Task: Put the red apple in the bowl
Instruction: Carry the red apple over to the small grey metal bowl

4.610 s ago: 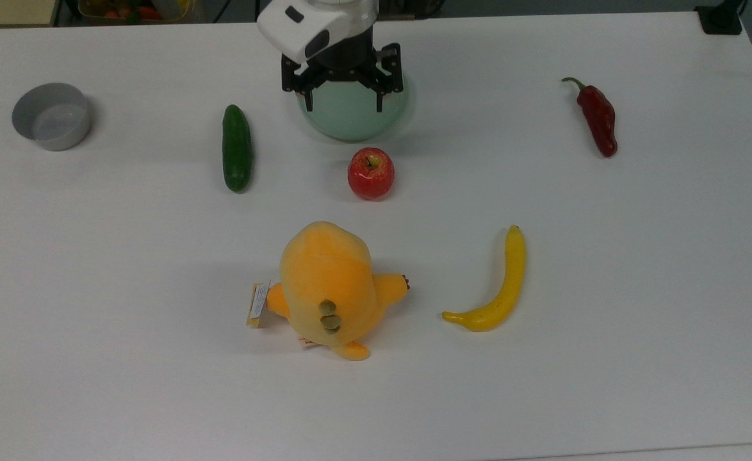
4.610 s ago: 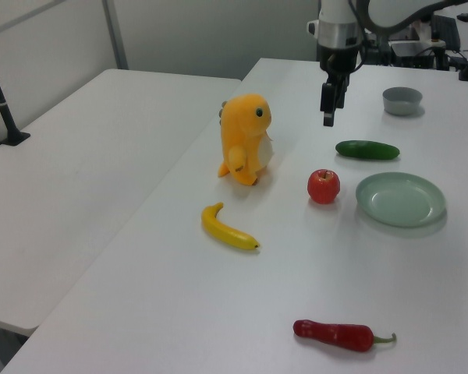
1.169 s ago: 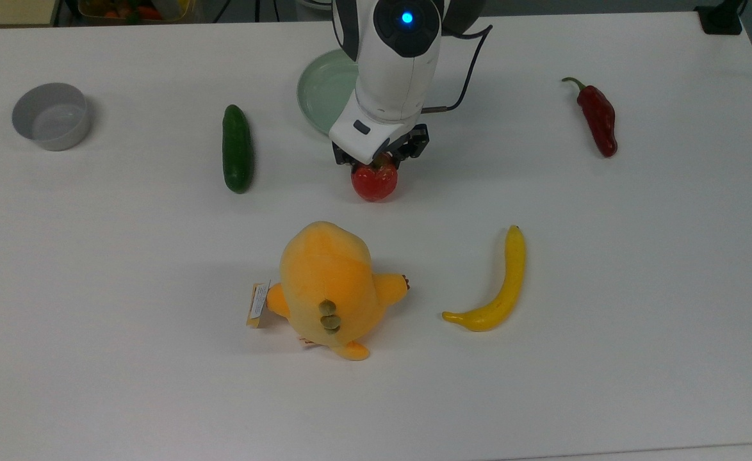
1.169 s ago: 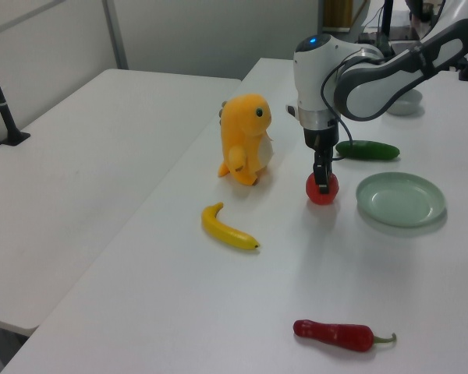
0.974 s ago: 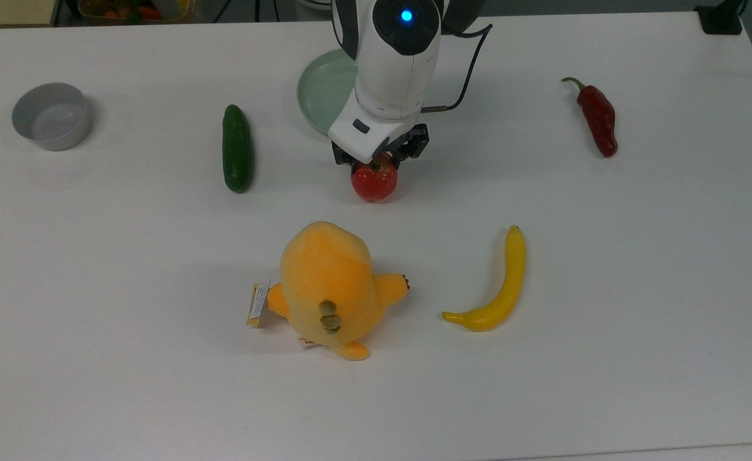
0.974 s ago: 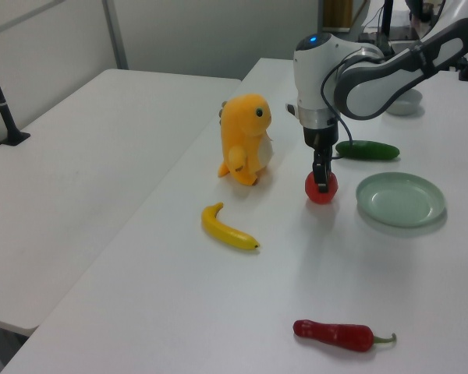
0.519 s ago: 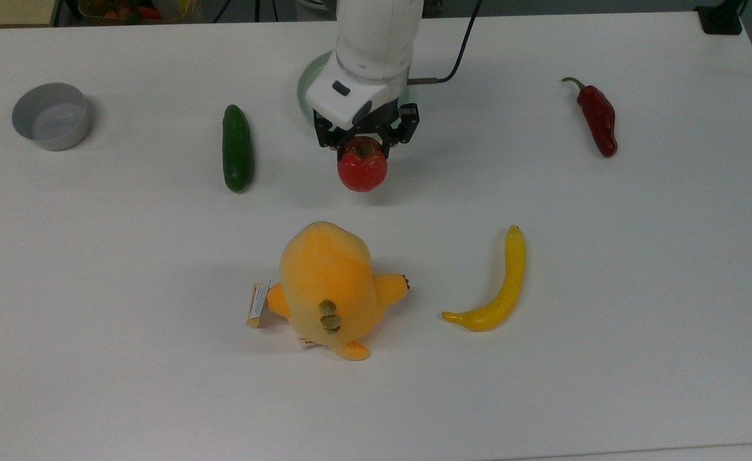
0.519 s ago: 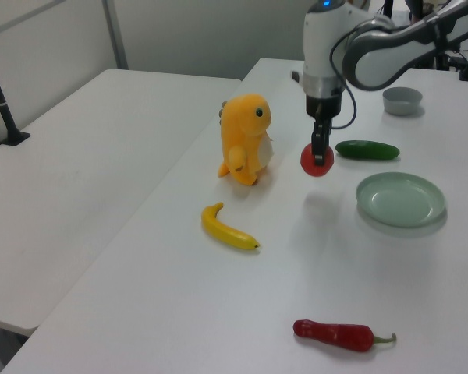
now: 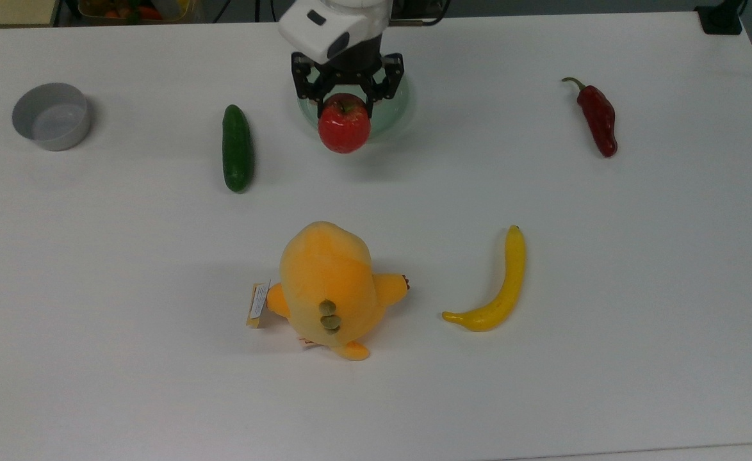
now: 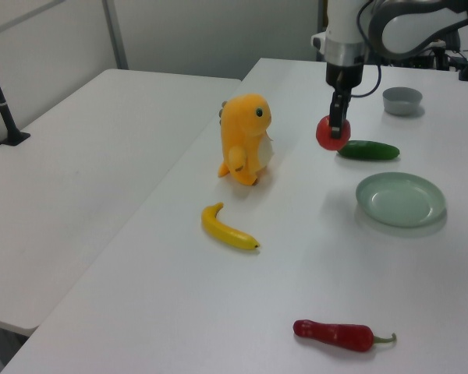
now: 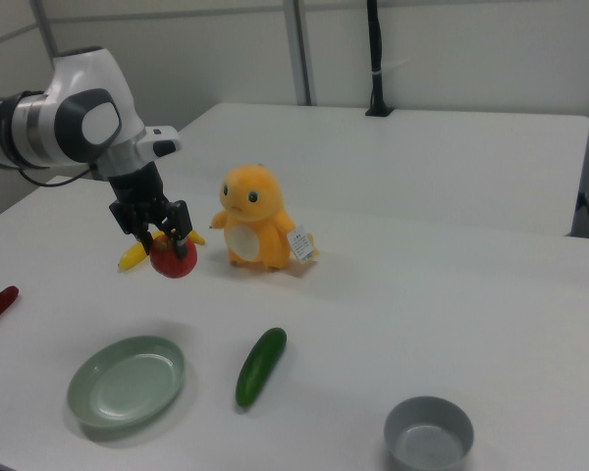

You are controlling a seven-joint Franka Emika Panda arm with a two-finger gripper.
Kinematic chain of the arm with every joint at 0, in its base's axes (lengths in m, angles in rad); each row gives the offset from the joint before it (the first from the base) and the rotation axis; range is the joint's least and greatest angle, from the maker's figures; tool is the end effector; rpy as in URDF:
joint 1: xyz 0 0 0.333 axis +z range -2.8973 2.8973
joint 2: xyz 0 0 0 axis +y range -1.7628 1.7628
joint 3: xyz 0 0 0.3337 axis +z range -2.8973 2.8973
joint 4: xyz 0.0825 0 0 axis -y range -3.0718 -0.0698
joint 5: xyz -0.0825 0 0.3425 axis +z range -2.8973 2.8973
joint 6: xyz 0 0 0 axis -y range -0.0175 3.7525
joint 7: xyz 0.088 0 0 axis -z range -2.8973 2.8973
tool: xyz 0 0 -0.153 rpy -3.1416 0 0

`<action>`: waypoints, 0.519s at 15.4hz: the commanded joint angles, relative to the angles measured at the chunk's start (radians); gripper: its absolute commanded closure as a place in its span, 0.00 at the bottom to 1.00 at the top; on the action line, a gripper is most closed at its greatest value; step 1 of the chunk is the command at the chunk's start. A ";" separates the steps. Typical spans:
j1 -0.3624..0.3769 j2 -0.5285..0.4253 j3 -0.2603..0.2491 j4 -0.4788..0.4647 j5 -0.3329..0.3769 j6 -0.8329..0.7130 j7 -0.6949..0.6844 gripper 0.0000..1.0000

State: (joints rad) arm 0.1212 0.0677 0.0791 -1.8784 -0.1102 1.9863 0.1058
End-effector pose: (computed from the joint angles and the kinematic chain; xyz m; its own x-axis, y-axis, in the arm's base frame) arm 0.5396 0.0970 0.4629 0.9892 0.1383 0.0484 0.1335 -0.9867 0.0924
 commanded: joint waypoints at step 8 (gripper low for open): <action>-0.230 -0.108 -0.054 -0.028 -0.002 -0.029 -0.012 0.72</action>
State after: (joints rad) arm -0.0595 -0.0183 0.0671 -1.8827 -0.1102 1.9471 0.1054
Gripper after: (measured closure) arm 0.326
